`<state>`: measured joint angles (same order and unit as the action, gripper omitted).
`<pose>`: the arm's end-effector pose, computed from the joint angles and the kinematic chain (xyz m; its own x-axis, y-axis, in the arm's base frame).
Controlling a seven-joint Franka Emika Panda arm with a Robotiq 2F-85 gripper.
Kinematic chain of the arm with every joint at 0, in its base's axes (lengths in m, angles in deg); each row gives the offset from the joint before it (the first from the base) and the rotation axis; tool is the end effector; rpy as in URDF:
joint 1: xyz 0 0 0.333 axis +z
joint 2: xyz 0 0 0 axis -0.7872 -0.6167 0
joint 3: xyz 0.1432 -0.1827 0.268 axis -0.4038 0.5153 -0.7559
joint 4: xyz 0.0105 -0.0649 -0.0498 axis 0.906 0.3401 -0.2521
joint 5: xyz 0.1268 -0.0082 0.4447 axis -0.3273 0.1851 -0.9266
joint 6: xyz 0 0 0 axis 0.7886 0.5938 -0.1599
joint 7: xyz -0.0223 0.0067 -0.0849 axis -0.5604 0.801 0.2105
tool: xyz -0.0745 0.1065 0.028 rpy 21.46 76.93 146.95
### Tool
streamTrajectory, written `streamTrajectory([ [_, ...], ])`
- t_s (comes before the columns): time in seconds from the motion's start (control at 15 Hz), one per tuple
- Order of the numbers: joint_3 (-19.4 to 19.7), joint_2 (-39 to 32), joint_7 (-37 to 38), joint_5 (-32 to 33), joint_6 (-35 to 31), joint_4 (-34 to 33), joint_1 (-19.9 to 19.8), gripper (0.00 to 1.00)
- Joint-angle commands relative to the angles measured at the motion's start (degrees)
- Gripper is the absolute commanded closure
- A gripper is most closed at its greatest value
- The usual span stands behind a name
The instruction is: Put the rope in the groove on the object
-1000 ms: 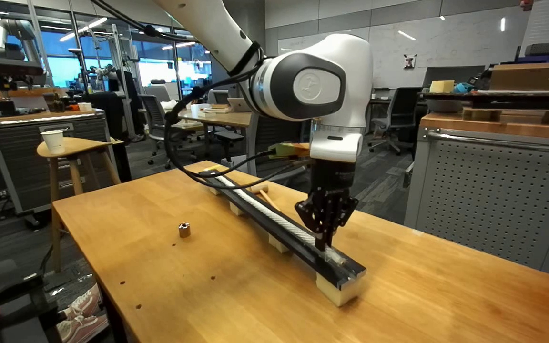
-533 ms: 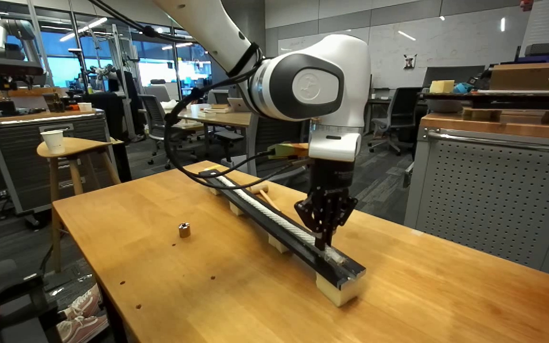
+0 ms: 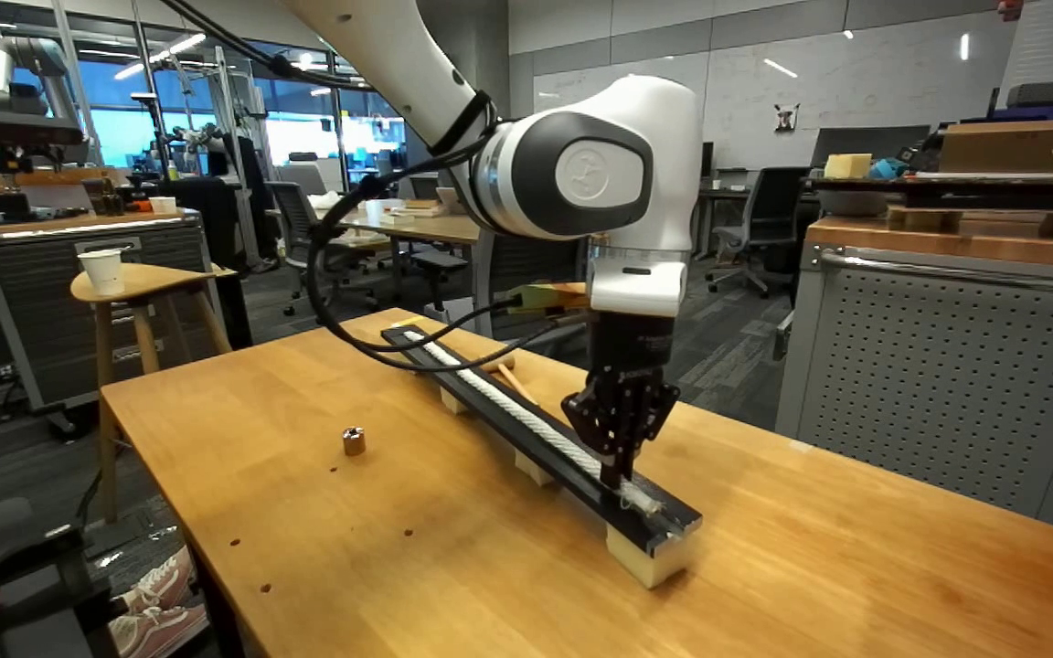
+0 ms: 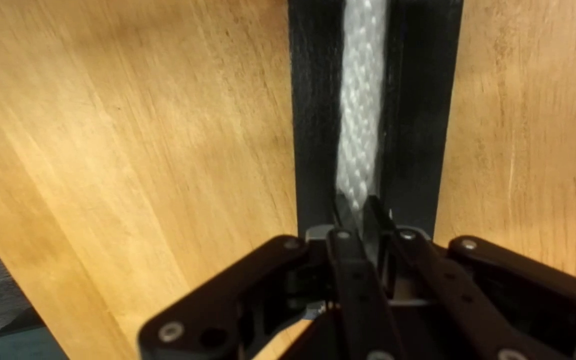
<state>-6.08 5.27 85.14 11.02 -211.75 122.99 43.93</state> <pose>0.6612 -0.2857 0.1714 -0.2817 -0.9564 0.0775 -0.9512 0.2890 0.1084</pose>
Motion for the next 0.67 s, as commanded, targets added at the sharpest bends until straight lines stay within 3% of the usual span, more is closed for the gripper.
streamTrajectory([
  [0.0, -0.10, 1.00, -3.31, 1.52, -4.05, 1.86, -0.56, 0.97],
  [0.6, -0.59, 0.63, -9.31, 0.42, -8.47, 3.52, -0.94, 0.97],
])
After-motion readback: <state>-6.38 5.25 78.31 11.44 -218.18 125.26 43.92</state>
